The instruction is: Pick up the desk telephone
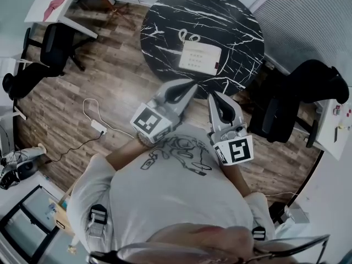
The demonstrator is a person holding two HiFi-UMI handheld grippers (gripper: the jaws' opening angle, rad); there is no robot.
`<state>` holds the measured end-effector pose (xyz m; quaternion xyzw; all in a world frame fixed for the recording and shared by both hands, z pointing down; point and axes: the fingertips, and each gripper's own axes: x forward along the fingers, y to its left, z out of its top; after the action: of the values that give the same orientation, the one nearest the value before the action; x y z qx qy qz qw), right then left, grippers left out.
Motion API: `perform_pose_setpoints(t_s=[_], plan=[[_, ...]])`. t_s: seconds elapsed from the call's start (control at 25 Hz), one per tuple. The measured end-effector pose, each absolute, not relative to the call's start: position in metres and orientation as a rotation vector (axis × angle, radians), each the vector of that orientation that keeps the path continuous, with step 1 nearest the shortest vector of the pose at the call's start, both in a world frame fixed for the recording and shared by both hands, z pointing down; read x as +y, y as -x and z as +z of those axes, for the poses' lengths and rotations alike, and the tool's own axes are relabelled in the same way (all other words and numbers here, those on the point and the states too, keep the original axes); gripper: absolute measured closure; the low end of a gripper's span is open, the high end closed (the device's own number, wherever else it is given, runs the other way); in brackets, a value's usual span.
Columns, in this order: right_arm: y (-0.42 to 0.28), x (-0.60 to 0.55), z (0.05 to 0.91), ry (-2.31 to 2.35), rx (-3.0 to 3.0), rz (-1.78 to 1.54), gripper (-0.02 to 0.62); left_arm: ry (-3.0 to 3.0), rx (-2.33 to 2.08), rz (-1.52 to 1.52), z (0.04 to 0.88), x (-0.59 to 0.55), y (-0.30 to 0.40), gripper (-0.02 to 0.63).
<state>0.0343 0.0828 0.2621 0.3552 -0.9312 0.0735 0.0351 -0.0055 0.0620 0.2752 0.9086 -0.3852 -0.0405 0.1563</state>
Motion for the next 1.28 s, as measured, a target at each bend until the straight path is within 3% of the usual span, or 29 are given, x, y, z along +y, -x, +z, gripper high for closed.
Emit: perform_pose_setpoints(t_s=[0.72, 1.28], plan=[[0.026, -0.032, 0.267, -1.137, -2.821, 0.206, 0.588, -2.618, -1.034, -0.094, 0.284, -0.042, 0.064, 0.602], [0.003, -0.065, 0.319, -1.143, -2.722, 0.282, 0.547, -2.554, -0.995, 0.047, 0.343, -0.070, 0.055, 0.531]])
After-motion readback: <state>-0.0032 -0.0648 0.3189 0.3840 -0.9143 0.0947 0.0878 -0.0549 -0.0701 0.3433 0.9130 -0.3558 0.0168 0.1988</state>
